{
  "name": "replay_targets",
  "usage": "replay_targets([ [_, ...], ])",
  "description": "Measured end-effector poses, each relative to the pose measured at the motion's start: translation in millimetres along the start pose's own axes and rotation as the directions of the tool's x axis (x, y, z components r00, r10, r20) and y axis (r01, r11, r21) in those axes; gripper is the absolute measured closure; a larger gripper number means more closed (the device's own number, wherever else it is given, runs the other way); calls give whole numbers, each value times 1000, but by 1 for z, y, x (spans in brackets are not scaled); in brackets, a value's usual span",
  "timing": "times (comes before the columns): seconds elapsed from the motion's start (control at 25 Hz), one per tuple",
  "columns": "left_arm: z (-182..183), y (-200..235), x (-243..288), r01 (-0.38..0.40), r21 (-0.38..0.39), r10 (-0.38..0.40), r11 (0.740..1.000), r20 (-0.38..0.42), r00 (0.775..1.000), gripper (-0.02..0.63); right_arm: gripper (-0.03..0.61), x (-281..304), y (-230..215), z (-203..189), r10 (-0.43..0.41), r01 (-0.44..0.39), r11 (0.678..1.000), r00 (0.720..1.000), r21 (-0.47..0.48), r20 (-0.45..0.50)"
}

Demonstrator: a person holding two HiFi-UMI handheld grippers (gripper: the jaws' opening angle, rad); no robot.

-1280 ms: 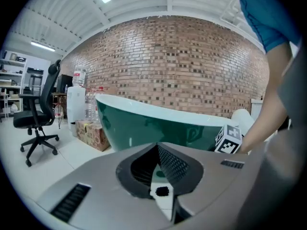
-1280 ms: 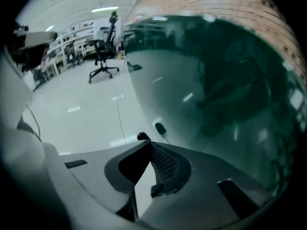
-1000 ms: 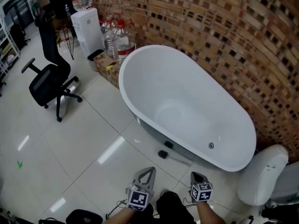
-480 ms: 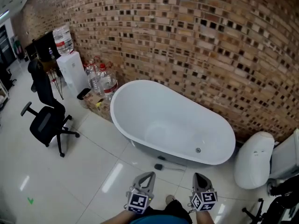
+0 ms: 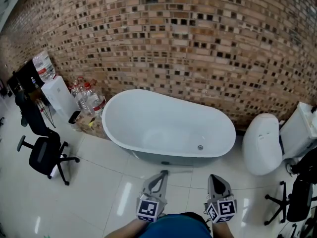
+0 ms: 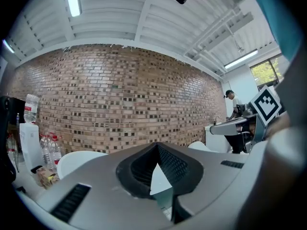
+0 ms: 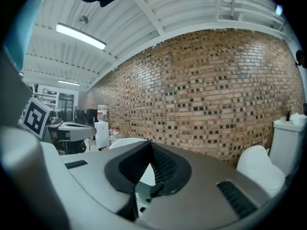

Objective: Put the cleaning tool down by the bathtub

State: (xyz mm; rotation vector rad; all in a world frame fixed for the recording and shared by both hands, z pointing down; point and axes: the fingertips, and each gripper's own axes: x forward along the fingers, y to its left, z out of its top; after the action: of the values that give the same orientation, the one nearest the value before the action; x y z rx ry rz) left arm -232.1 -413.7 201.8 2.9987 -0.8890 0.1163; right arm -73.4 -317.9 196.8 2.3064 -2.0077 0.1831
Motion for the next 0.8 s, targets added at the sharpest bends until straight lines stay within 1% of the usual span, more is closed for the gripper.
replay_targets([
  [0.16,3,-42,-1,19,8,-19,1000,-16,1000,614,565,-34,-20,9,-7,7,1000,1000,11,16],
  [0.28,15,-67,2,14,29,-14,999,0,1000,614,566,-55,-37,14,-7,7,1000,1000,15,25],
  [0.4,20,-95,4,11,49,-11,999,-1,1000,614,566,-70,-54,14,2,-3,1000,999,20,41],
  [0.48,20,-115,3,15,64,-15,998,4,1000,613,566,-78,-62,11,16,-17,1000,999,17,47],
  [0.6,11,-140,-3,19,66,-17,998,-22,1000,612,566,-89,-74,3,31,-31,1000,999,-6,37],
  [0.68,7,-150,-2,24,58,-23,998,-30,999,612,566,-93,-85,2,26,-26,1000,999,-12,37],
  [0.8,3,-148,-3,29,50,-28,998,-34,999,612,566,-97,-86,1,10,-10,1000,999,-7,38],
])
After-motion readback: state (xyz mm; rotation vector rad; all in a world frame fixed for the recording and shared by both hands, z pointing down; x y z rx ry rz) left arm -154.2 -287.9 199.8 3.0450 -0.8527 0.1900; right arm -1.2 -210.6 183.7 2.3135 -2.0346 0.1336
